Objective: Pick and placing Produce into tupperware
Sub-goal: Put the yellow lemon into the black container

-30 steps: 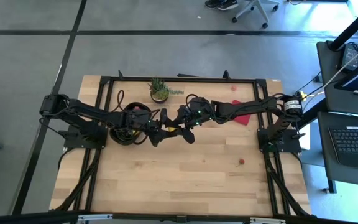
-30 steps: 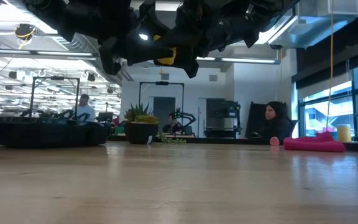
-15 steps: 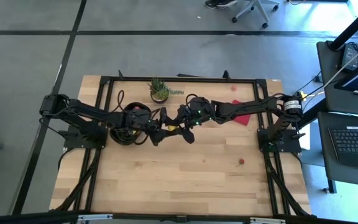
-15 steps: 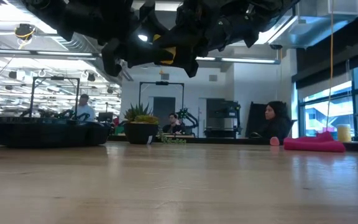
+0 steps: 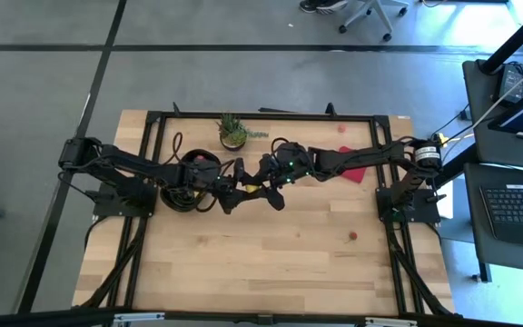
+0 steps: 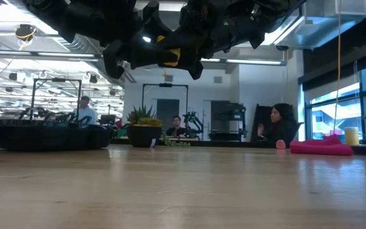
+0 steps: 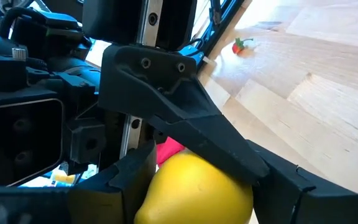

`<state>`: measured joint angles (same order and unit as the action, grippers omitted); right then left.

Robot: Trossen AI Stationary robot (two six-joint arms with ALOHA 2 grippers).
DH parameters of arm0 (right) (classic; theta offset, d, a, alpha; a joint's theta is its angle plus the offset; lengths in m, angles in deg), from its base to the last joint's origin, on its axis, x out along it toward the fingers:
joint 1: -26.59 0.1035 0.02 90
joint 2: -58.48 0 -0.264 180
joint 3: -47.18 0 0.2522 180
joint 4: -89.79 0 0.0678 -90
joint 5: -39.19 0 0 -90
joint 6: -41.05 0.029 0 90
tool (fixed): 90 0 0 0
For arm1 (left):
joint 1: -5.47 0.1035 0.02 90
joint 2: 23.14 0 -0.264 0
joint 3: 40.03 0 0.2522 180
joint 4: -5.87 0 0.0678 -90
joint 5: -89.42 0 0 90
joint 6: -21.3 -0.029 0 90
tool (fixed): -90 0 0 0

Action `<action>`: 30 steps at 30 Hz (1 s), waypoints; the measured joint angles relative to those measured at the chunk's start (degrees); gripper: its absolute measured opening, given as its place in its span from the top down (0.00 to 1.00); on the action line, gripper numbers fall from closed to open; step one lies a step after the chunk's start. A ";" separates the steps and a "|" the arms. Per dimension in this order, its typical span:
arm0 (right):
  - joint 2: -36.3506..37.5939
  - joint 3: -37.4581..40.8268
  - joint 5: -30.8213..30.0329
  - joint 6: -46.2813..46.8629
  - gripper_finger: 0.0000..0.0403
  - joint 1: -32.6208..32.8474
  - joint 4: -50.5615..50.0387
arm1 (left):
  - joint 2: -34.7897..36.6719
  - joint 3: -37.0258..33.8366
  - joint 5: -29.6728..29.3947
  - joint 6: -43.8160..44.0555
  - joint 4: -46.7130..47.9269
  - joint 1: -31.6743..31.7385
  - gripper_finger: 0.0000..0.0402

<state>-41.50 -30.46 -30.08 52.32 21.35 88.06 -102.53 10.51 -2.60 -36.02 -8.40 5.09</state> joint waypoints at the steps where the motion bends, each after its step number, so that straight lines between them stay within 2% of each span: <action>1: 0.00 0.00 0.02 0.00 0.49 0.00 0.12 | 0.02 0.00 -0.02 0.00 -0.01 0.00 0.48; 4: 0.00 0.00 0.04 0.43 0.44 -0.02 0.22 | 0.04 0.00 -0.53 -0.08 0.00 -0.02 0.49; 8: 0.02 -0.04 0.15 3.08 0.25 -0.02 -1.35 | 0.04 0.02 -2.60 -0.22 0.01 -0.01 0.49; 11: 0.19 -0.04 1.87 3.28 0.16 0.01 -5.85 | 0.32 0.02 -5.33 0.05 0.36 0.00 0.49; 16: 0.35 -0.04 3.52 2.26 0.11 0.04 -13.16 | 0.35 0.04 -10.70 1.21 2.49 -0.85 0.49; 19: 0.35 -0.04 1.06 1.69 0.11 -0.14 -19.12 | 0.40 0.04 -15.98 6.03 6.20 -2.10 0.49; 22: 0.35 -0.04 -1.29 1.62 0.11 -0.17 -21.58 | 1.72 0.08 -24.53 12.43 14.06 -3.65 0.49; 25: 0.35 -0.04 -1.43 1.39 0.11 -0.17 -21.79 | 4.53 2.48 -30.62 24.57 28.32 -4.88 0.49; 27: 0.35 -0.04 -1.44 0.35 0.11 -0.17 -21.76 | 6.47 5.66 -30.98 36.64 40.79 -5.03 0.49; 30: 0.37 -0.04 -1.46 0.09 0.10 -0.17 -21.66 | 8.73 10.20 -27.93 56.53 61.18 -4.21 0.49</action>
<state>-41.13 -30.50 -31.55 52.41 21.18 66.41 -93.80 20.70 -30.53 20.50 52.78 0.88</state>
